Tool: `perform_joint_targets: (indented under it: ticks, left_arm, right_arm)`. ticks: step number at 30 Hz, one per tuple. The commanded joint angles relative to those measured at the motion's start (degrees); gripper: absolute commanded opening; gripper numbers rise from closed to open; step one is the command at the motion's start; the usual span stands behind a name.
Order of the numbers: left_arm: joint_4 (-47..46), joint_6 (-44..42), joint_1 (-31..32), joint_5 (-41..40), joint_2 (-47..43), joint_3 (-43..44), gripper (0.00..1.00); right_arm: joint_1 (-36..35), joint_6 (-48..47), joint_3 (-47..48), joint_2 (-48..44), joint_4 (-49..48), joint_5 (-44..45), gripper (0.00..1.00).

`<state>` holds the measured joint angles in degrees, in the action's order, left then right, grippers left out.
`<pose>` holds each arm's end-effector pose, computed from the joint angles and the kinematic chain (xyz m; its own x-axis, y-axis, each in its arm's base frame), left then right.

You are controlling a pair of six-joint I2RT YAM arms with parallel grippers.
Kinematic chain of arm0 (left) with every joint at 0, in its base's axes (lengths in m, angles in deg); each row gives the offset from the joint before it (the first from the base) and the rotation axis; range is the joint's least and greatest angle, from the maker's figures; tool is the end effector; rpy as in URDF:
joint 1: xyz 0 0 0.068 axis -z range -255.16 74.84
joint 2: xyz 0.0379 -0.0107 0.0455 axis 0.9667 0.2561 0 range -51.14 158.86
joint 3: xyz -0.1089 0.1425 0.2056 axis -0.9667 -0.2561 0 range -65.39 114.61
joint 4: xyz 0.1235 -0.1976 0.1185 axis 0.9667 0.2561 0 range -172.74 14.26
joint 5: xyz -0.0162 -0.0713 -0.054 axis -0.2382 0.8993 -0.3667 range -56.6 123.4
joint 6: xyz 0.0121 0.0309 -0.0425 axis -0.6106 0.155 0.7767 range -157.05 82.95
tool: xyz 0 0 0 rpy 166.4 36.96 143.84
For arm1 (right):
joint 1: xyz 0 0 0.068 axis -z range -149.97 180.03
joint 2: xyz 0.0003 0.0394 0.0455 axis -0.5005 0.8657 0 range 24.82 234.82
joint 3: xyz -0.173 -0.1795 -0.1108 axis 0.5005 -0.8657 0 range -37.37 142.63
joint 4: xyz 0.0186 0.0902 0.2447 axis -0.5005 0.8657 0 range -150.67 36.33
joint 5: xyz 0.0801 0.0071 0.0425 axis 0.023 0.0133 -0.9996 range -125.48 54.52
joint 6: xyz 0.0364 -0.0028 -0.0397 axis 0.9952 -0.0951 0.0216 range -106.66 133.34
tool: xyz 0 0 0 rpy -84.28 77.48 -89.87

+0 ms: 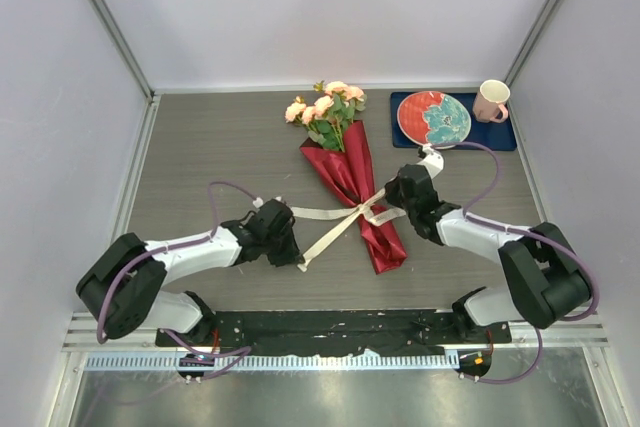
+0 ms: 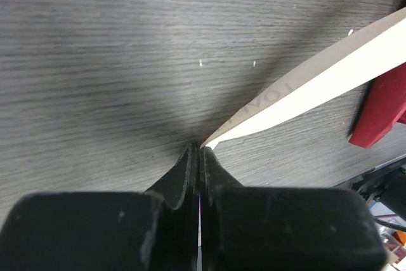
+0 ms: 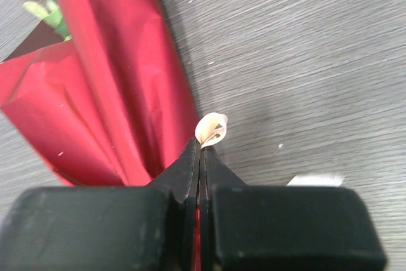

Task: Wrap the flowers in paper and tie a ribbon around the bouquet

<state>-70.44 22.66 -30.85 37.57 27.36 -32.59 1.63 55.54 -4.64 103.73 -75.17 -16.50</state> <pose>0.1696 -0.1692 0.1460 -0.9315 -0.2941 -0.2142 -0.1585 0.8580 -0.4887 0.2464 0.1201 0.1808 -0.4808 0.4621 -0.7452 0.1574 0.8816 0.4451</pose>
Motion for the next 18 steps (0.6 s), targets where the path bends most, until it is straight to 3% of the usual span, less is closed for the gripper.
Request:
perform_joint_targets:
  ticks: [1,10,18]
  left_arm:
    - [7.12,2.78,-0.28,-3.72,-0.72,-3.61,0.0]
    - [8.09,5.07,-1.95,-6.97,-2.03,-7.21,0.0]
    - [10.38,3.93,-7.48,-7.5,-6.34,-11.52,0.0]
  right_arm:
    - [4.22,-1.59,0.76,3.07,-1.22,2.2,0.0]
    - [8.71,1.39,1.2,10.9,-3.43,1.41,0.0]
    - [11.52,4.21,-0.04,14.07,-3.96,4.3,0.0]
